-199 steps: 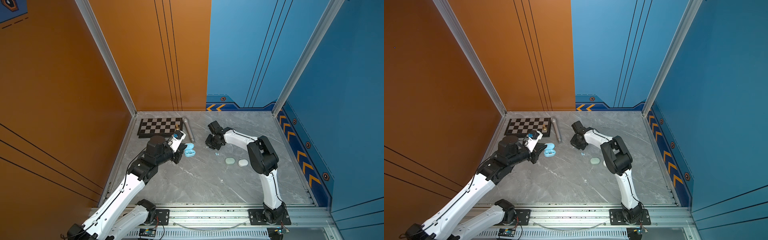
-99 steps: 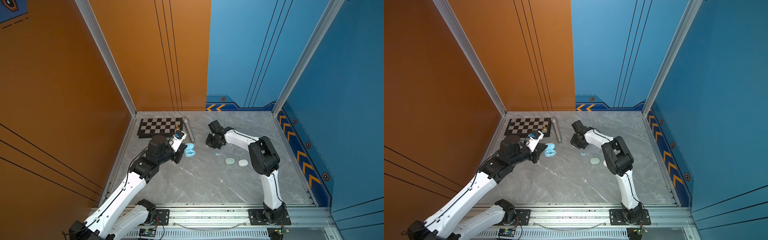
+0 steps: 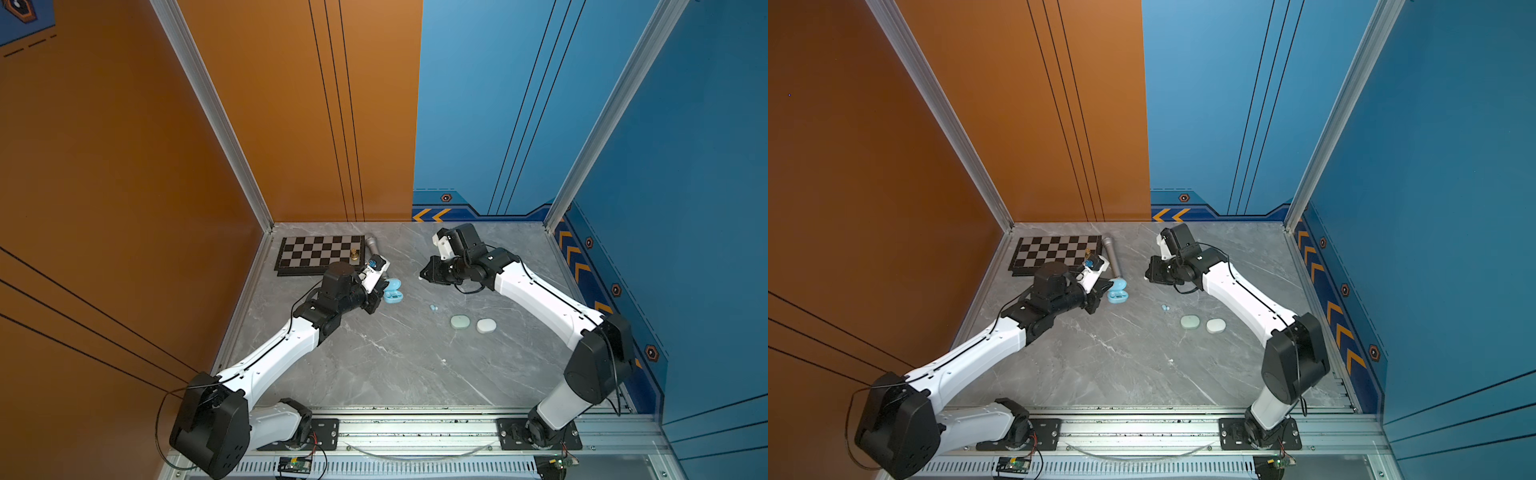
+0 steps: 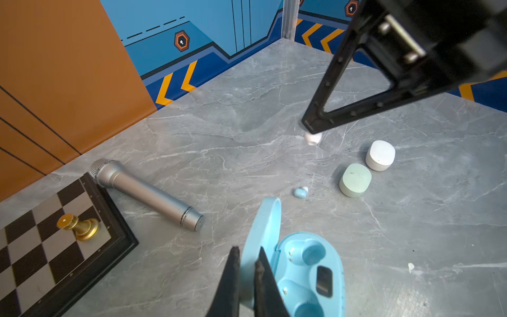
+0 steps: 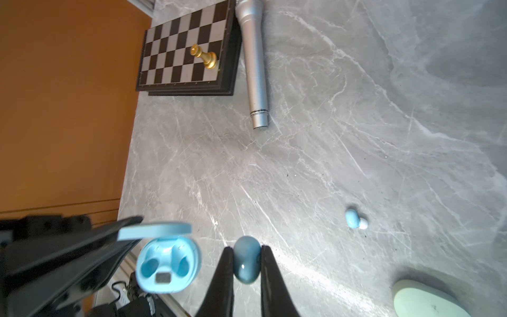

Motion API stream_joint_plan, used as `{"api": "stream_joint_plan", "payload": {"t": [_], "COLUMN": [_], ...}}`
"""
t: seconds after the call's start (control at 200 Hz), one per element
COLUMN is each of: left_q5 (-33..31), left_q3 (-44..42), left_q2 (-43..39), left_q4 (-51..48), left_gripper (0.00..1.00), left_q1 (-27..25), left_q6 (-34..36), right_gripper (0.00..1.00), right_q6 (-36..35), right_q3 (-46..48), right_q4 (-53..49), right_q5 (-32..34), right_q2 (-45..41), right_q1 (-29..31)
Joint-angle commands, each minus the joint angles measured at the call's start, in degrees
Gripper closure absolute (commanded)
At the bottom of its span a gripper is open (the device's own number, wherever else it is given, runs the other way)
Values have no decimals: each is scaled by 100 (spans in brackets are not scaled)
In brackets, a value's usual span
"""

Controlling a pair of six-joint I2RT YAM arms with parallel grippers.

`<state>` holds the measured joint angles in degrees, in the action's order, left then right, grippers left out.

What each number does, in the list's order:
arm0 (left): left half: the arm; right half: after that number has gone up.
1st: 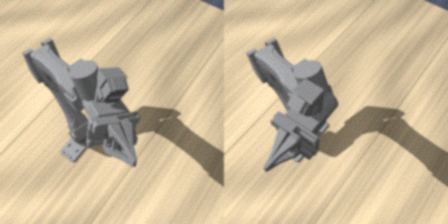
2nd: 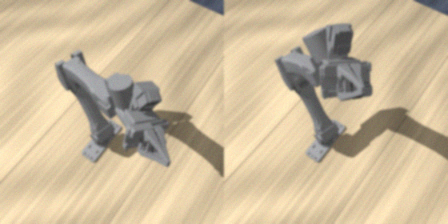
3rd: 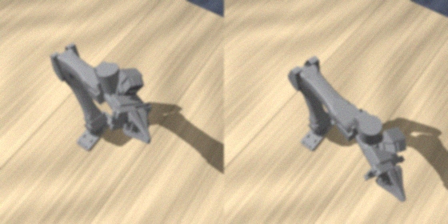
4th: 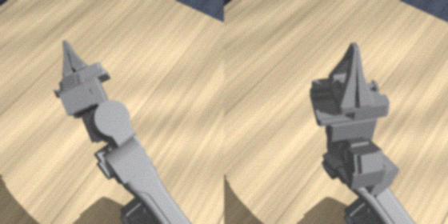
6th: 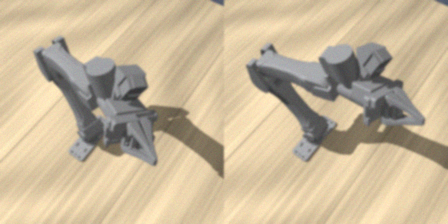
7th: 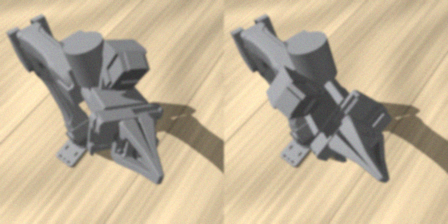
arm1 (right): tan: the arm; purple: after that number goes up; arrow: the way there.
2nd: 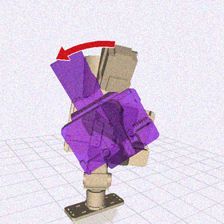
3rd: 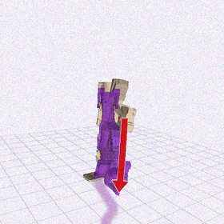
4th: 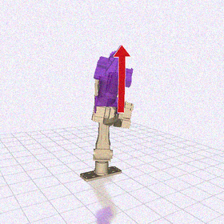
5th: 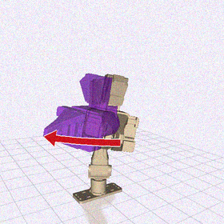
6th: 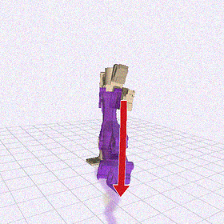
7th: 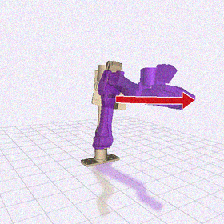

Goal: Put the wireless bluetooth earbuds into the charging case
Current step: 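Carry the earbud with the right gripper to the open case in the left gripper, then press the earbud into a case slot and open the right gripper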

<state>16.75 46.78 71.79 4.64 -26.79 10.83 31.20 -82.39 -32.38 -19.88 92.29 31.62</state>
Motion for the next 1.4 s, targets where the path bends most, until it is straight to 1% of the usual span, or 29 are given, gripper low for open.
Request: {"api": "stream_joint_plan", "payload": {"t": [0.0,0.27,0.49,0.681,0.941,1.396], "left_q5": [380,474,504,474,434,434], "left_q3": [343,708,886,877,841,788], "left_q2": [171,515,582,556,503,551], "left_q4": [558,813,856,855,857,859], "left_gripper": [100,100,100,100,100,100], "left_q1": [-122,-369,-482,-516,-554,-573], "left_q6": [174,149,147,130,117,86], "right_gripper": [87,87,86,86,78,70], "right_q6": [-395,-448,-473,-523,-536,-519], "right_q3": [193,269,241,267,209,104], "right_q4": [-242,-303,-321,-360,-374,-365], "right_q5": [-361,-420,-385,-390,-385,-324], "right_q2": [-320,-596,-616,-603,-548,-622], "right_q1": [54,87,87,101,144,165]}}
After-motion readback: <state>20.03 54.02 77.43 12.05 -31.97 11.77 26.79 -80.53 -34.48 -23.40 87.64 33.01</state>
